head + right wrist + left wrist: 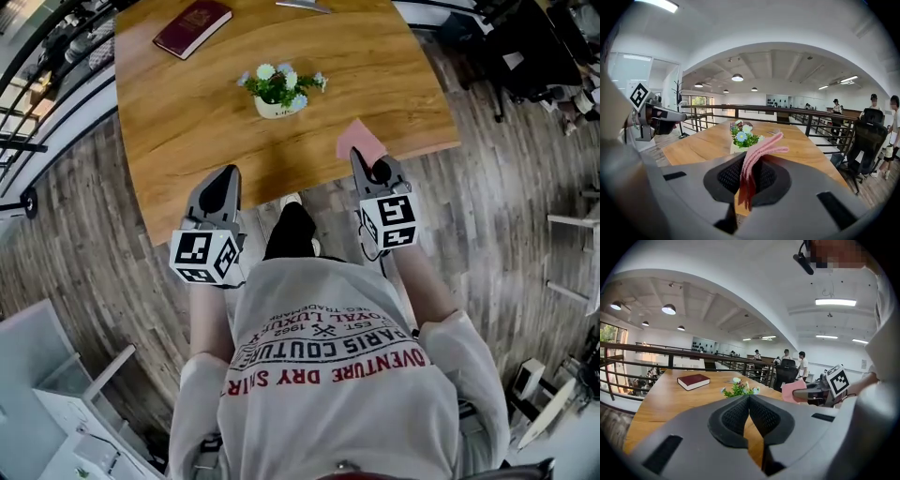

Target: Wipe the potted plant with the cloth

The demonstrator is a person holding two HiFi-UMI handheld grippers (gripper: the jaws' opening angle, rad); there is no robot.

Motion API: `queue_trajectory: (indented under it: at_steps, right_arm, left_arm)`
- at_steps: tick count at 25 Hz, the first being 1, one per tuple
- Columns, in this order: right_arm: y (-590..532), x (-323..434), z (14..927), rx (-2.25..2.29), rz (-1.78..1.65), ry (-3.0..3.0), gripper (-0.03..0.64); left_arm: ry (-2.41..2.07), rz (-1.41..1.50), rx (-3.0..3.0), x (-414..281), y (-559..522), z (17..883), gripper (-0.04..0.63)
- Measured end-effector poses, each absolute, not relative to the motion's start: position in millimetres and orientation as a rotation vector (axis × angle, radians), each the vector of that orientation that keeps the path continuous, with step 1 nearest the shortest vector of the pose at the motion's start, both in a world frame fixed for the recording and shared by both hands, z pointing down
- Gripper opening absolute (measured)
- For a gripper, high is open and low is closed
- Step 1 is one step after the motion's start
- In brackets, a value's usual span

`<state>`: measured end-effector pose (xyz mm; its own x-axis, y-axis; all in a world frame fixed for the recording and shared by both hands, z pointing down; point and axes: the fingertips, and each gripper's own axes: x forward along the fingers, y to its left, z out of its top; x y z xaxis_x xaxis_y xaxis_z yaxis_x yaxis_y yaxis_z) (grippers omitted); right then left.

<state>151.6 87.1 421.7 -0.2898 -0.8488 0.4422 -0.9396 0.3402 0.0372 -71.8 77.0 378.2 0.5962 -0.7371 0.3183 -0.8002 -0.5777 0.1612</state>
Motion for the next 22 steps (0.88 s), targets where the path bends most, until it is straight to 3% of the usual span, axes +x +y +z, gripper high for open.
queue_trajectory:
  at_steps: [11, 22]
  right_arm:
    - [-6, 158, 485, 1.432, 0.452, -2.144, 0.035]
    - [-49, 139, 548, 1.268, 0.529, -2.09, 0.035]
  left_arm:
    - [-1.122, 0.399, 2.488, -39, -21, 440, 0.017]
    - [-0.948, 0.495, 2.433, -8, -51, 497, 0.017]
